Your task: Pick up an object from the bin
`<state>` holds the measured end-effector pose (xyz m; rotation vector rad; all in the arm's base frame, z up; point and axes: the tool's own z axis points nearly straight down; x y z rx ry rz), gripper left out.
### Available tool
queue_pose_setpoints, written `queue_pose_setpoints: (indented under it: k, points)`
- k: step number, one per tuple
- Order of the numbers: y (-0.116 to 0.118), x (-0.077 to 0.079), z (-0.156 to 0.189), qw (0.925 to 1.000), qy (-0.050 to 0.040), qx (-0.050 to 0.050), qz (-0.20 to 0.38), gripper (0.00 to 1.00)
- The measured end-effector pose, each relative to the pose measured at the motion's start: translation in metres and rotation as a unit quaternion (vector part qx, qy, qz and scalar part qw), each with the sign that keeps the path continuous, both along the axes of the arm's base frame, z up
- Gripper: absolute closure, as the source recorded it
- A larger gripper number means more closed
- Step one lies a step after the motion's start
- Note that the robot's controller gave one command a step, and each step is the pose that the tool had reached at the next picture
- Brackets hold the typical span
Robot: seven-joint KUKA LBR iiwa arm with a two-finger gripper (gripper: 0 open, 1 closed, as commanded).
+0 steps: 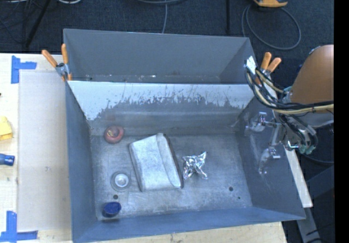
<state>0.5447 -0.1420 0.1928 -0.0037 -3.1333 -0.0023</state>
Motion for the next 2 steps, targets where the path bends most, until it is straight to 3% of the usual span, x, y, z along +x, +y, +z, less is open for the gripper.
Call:
queue_pose_setpoints:
  k: [1,2]
  points:
    - [0.031,0.034,-0.122,0.9999,-0.0051,0.000,0.011,0.00]
    - [0.120,0.032,-0.120,0.9883,-0.0076,-0.001,0.152,0.00]
